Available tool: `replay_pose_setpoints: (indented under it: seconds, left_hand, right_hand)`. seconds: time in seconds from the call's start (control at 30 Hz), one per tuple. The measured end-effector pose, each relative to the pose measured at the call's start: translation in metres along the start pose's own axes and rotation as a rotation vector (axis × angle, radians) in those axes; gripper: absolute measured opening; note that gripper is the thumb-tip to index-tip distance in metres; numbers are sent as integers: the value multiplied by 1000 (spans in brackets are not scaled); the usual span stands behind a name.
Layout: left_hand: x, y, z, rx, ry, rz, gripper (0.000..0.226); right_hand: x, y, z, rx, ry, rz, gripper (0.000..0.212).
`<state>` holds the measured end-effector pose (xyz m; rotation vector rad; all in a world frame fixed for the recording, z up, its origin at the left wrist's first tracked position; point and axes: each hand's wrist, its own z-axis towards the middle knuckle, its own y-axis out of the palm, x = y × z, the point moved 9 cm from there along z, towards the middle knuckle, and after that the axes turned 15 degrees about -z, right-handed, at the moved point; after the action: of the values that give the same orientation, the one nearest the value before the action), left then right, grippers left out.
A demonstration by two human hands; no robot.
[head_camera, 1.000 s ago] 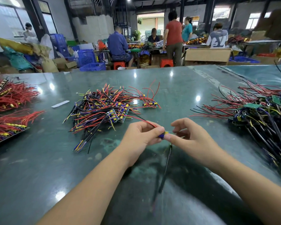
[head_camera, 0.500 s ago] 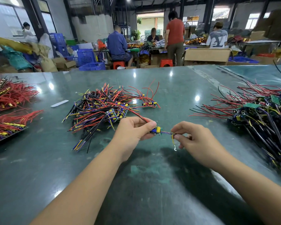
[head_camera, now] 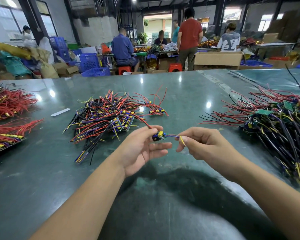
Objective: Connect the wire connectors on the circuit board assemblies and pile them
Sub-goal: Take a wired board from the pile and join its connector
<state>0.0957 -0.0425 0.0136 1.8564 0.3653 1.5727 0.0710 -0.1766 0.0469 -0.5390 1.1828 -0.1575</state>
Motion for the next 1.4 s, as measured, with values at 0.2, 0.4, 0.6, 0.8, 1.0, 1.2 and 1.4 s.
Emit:
replay_pose_setpoints:
  seconds: [0.2, 0.4, 0.6, 0.8, 1.0, 1.2, 1.4]
  left_hand:
    - [0, 2, 1, 13, 36, 35, 12]
    - [3, 10, 0, -70, 69, -53, 18]
    - [-7, 11, 2, -73, -18, -121, 21]
    - [-15, 13, 1, -57, 0, -45, 30]
    - [-16, 2, 4, 80, 72, 15, 16]
    - [-6, -1, 2, 98, 103, 92, 24]
    - [-5, -1, 1, 70, 60, 60, 4]
  right_hand:
    - [6, 6, 1, -7, 59, 42, 17]
    - [16, 4, 1, -6, 161, 274, 21]
    - [23, 3, 2, 23, 248, 266, 15]
    - [25, -3, 1, 128, 269, 86, 23]
    - [17, 0, -1, 160, 180, -235, 33]
    - [6, 7, 0, 56, 71, -135, 33]
    - [4, 3, 1, 43, 52, -77, 22]
